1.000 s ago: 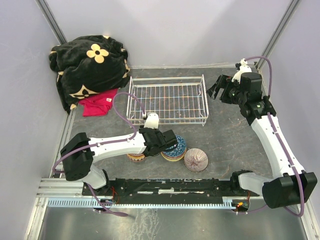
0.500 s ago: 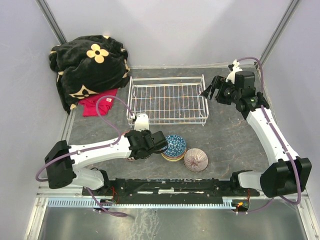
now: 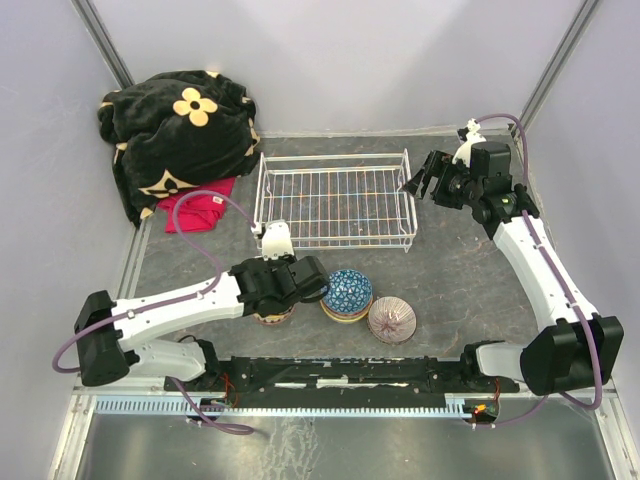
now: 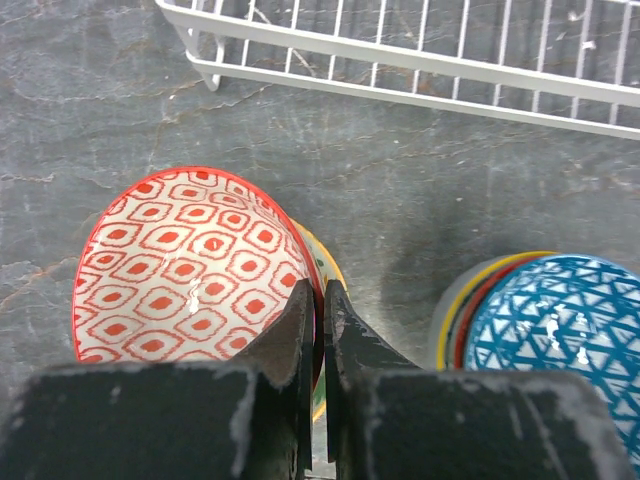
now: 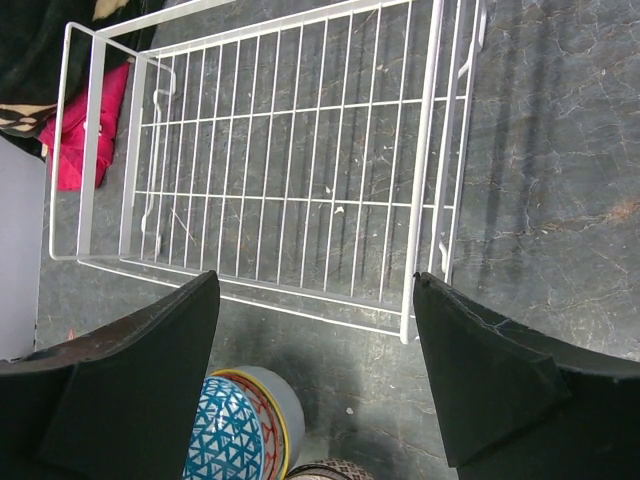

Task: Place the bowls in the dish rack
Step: Pick up the bowl from the center of the board.

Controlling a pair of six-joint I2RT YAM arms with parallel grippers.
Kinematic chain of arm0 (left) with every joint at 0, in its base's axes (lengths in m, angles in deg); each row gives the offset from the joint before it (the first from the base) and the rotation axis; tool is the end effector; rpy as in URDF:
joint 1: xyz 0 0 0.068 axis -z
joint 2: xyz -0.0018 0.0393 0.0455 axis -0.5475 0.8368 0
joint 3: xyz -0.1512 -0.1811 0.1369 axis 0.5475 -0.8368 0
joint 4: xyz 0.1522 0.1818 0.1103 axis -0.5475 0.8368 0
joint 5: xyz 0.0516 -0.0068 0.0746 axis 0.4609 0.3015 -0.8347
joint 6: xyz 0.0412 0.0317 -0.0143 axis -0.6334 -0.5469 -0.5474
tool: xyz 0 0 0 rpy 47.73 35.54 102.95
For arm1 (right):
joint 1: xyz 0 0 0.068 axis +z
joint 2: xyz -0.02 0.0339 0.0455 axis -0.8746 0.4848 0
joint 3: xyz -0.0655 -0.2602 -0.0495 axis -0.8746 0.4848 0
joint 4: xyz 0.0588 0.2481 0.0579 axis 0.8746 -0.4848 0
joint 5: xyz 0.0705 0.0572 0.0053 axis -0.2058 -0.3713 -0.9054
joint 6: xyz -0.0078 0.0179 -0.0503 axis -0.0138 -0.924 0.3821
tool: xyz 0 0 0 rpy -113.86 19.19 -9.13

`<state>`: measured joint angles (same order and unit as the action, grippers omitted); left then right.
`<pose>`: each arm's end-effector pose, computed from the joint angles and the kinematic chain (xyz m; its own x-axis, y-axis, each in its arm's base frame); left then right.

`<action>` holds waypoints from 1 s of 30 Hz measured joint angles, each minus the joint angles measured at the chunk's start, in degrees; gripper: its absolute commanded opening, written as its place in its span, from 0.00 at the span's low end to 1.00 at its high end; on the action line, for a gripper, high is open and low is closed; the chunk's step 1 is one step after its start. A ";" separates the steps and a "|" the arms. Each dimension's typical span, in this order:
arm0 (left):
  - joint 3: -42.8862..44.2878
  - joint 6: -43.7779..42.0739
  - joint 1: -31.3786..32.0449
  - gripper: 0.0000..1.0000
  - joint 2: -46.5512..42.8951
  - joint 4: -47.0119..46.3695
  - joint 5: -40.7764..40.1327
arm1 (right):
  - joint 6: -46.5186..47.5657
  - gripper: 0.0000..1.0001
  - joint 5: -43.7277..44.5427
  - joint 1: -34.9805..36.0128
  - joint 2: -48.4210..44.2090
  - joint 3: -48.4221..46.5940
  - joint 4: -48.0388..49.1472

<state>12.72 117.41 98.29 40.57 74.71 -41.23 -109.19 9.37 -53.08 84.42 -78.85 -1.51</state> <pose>0.1185 -0.1927 0.2642 -0.6142 -0.1535 -0.7741 -0.1687 0.9838 -0.0612 0.2829 0.0495 0.3430 -0.6403 0.3725 -0.6718 -0.0733 0.8409 0.5362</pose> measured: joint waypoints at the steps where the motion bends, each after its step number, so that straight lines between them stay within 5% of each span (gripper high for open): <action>1: 0.31 -0.37 0.00 0.03 -0.50 -0.13 0.22 | 0.00 0.86 0.00 -0.02 0.00 0.00 0.00; 13: 3.10 -5.42 -0.11 0.03 -4.13 -0.02 1.70 | 0.00 0.85 0.13 -0.11 0.02 0.00 0.02; 22: 13.60 -19.28 -1.40 0.03 -4.13 -8.17 5.25 | 0.02 0.85 0.13 -0.11 0.11 0.00 0.57; 30: 16.22 -30.77 -20.35 0.03 0.24 -25.29 21.29 | 0.28 0.85 -0.13 -0.11 0.74 0.00 2.64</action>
<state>28.94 86.64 77.94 40.81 49.42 -19.94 -108.90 9.24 -53.19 85.16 -78.85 1.13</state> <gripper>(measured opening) 0.056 0.847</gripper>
